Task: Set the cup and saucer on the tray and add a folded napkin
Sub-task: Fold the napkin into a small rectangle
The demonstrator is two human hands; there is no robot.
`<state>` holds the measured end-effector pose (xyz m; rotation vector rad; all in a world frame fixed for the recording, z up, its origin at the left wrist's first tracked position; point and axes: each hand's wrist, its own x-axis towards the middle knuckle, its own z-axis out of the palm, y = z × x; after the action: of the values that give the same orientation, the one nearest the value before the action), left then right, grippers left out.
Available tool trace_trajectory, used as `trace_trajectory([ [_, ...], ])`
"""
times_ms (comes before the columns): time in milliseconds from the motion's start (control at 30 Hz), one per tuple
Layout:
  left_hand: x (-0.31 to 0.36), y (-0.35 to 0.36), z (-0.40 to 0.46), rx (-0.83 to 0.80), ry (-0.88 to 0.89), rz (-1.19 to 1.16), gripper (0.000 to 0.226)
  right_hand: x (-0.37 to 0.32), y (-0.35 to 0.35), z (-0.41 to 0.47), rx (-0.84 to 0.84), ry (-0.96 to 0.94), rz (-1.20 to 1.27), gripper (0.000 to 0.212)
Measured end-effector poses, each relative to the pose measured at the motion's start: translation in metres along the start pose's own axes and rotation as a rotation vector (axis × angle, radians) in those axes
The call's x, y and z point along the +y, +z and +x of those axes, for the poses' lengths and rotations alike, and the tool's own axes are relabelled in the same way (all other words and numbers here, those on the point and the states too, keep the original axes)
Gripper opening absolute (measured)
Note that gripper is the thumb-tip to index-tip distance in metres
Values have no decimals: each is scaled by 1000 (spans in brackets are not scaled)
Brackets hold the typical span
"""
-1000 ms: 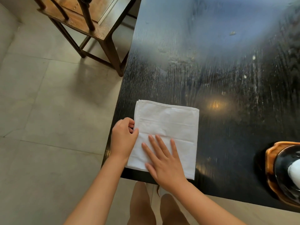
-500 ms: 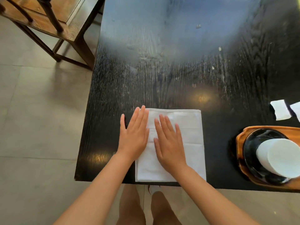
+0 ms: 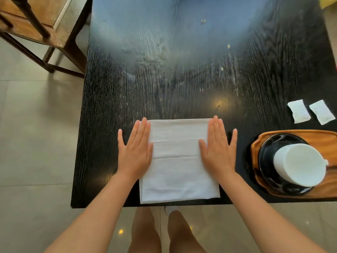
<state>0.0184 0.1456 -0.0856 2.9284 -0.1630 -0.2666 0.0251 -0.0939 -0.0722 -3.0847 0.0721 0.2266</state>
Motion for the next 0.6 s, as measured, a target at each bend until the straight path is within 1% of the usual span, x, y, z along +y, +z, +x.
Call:
trace_trajectory([
  [67, 0, 0, -1, 1, -3, -2, 57, -8, -4, -7, 41, 67, 23, 67],
  [100, 0, 1, -1, 5, -4, -3, 58, -16, -5, -14, 57, 53, 36, 68],
  [133, 0, 1, -1, 9, -4, -3, 58, -27, -5, -25, 57, -16, 56, 69],
  [233, -1, 1, 0, 9, 11, 3, 58, -59, 8, -68, -31, -354, 104, 71],
  [267, -1, 1, 0, 8, 13, 5, 58, -63, 15, -81, -59, -424, 82, 71],
  [300, -1, 1, -1, 8, 13, 7, 58, -62, 20, -89, -82, -453, 57, 71],
  [367, 0, 1, 0, 13, 11, 12, 58, -48, 25, -94, -102, -436, 32, 70],
  [500, 0, 1, -2, 16, 11, 6, 57, -2, 17, -90, -100, -343, -14, 63],
  [600, -1, 2, -1, 10, 10, 11, 57, 20, 11, -90, -131, -266, -32, 65],
])
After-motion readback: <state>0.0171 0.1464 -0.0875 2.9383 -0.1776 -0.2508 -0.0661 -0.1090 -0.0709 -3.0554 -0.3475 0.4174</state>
